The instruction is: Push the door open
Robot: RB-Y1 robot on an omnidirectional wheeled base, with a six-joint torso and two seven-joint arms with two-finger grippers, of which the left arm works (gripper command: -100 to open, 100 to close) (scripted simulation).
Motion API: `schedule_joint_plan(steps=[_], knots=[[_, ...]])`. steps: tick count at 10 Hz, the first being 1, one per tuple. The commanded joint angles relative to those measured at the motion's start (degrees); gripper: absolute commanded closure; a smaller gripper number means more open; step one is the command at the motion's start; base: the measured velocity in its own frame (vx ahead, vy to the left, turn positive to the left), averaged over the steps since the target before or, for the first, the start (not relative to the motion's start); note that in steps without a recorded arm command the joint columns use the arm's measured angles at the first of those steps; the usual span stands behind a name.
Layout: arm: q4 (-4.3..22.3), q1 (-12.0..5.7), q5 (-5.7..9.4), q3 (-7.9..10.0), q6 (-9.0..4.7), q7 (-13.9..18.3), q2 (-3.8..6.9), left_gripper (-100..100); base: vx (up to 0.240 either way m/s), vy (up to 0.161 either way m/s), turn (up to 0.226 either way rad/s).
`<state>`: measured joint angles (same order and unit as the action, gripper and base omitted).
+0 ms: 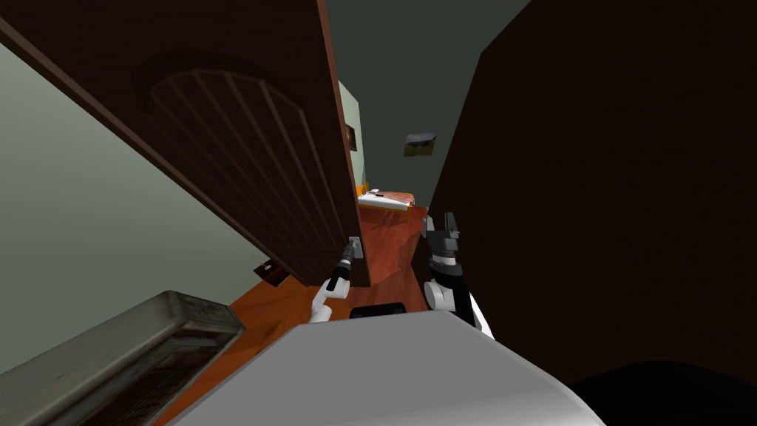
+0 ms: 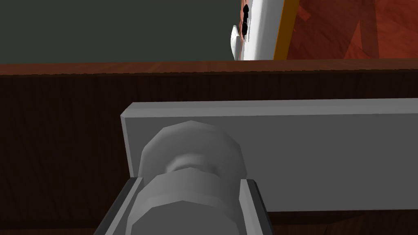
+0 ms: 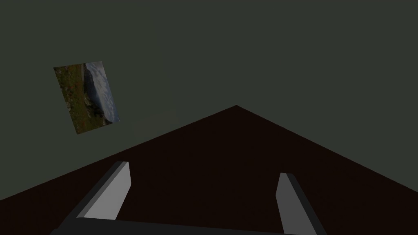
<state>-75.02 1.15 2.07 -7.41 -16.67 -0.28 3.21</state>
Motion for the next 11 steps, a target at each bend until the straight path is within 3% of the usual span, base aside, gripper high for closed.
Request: schedule_joint_plan(steps=[1, 11], knots=[[0.52, -0.77, 0.11, 1.73, -0.34, -0.42, -0.15, 100, 0.088, -0.082, 0.056], [2.75, -2.78, 0.27, 7.38, 0.4, -2.41, -3.5, 100, 0.126, -0.105, 0.073]])
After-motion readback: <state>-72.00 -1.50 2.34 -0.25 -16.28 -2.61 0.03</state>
